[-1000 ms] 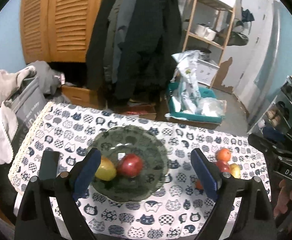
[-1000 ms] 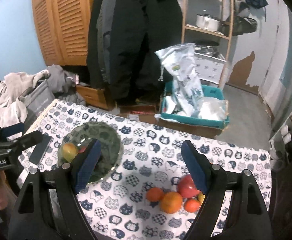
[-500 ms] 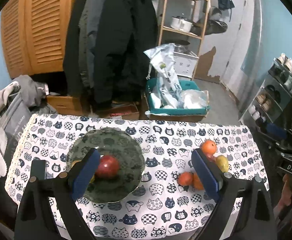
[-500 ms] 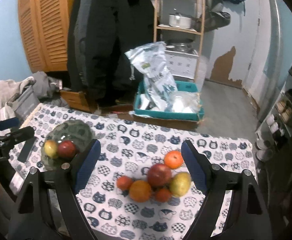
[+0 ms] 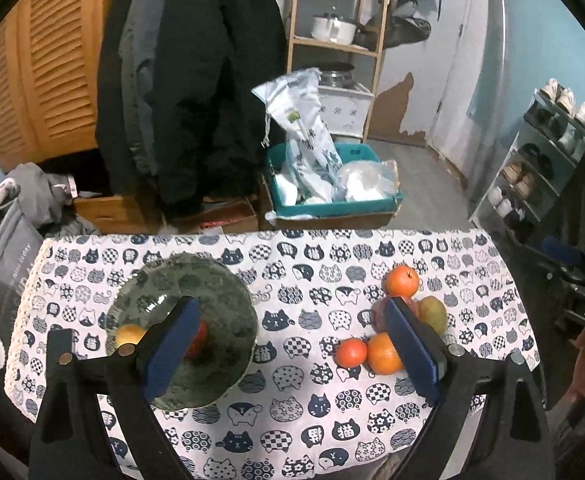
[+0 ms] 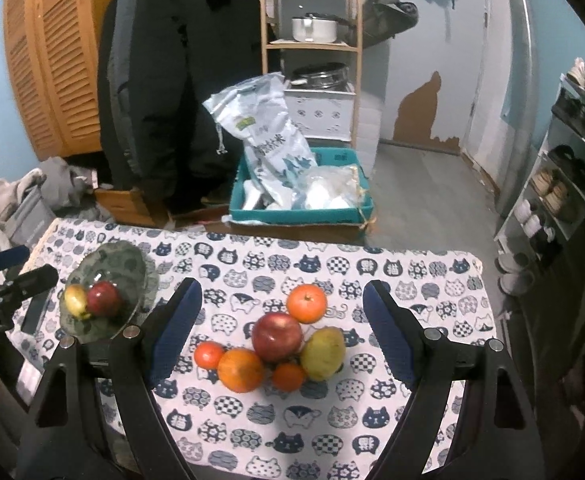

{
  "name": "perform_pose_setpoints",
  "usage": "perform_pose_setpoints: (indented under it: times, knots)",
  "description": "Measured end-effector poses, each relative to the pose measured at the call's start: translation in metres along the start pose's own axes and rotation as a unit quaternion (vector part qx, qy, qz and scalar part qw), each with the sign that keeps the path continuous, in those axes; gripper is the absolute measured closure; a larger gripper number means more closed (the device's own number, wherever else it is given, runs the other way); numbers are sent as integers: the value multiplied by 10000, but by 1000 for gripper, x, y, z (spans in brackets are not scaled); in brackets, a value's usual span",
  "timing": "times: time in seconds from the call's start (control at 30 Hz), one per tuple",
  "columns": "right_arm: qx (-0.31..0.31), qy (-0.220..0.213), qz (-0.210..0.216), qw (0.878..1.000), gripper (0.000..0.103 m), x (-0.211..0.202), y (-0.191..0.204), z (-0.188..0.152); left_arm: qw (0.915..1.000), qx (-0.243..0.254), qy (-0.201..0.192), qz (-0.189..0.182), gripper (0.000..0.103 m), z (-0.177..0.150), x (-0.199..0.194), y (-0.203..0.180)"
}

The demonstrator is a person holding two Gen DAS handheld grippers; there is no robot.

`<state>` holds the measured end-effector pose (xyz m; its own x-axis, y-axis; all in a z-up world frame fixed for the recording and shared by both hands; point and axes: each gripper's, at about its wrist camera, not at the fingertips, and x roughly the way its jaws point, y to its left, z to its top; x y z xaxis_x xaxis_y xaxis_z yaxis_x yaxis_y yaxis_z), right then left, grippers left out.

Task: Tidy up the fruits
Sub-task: 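Move the left tool toward a tangerine while the right tool approaches a mango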

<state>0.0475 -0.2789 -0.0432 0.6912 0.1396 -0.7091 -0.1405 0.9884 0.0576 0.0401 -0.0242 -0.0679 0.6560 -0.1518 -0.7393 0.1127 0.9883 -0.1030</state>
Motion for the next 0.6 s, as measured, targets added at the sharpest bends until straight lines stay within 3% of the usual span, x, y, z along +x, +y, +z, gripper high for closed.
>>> perform_pose_setpoints:
  times: [0.3, 0.6]
  knots:
    - [123, 231, -80, 9996, 20, 15, -17, -10, 9992, 234, 316, -35, 9, -6, 34, -17]
    - [282, 692, -100, 9972, 20, 48, -32, -25, 9946, 403, 957, -87, 9, -25, 92, -31]
